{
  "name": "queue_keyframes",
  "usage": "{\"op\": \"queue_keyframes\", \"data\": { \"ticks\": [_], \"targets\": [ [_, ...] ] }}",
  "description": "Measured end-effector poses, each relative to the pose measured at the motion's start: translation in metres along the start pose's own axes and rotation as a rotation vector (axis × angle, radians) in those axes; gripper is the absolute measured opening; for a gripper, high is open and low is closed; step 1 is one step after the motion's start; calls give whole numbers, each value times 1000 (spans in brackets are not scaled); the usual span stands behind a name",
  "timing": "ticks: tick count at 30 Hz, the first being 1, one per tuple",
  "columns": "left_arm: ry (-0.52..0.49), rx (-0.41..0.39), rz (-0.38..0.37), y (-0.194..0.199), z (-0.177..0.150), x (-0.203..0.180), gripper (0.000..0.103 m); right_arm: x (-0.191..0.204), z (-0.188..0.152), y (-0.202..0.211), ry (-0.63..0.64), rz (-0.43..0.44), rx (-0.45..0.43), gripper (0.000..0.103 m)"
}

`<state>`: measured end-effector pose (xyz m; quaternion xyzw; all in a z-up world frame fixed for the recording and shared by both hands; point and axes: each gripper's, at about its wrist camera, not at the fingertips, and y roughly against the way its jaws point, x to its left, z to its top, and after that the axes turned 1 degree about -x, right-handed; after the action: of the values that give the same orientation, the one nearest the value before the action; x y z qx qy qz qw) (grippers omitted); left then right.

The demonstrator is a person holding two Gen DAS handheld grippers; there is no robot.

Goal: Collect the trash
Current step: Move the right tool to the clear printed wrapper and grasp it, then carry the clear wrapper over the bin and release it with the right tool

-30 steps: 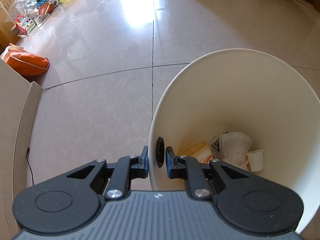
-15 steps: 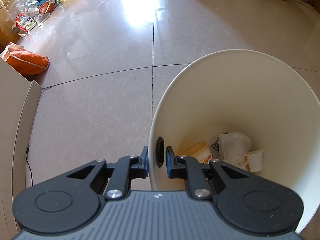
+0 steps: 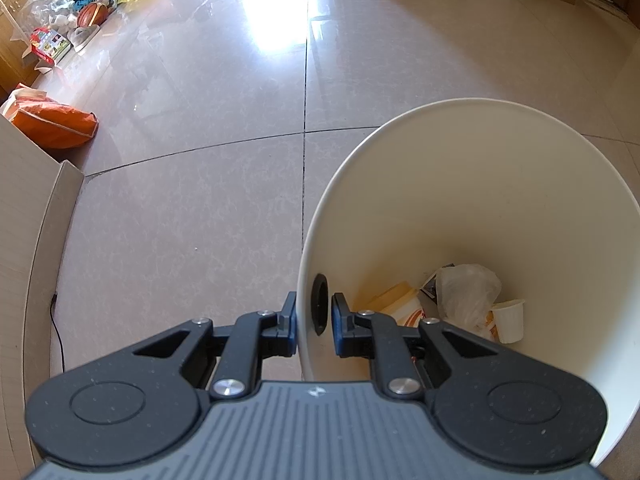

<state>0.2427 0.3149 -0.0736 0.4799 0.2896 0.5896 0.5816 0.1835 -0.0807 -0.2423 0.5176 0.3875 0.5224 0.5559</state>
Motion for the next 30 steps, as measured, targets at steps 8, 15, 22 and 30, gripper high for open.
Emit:
{"op": "queue_keyframes", "data": {
  "ticks": [8, 15, 22, 30],
  "targets": [
    [-1, 0, -2, 0, 0, 0, 15, 21, 2, 73, 134, 39, -37, 27],
    [-4, -2, 2, 0, -1, -1, 15, 63, 23, 147, 276, 67, -126, 27],
    [-4, -4, 0, 0, -1, -1, 15, 125, 52, 215, 405, 180, -254, 28],
    [-2, -3, 0, 0, -1, -1, 15, 197, 83, 240, 478, 321, -335, 28]
  ]
}}
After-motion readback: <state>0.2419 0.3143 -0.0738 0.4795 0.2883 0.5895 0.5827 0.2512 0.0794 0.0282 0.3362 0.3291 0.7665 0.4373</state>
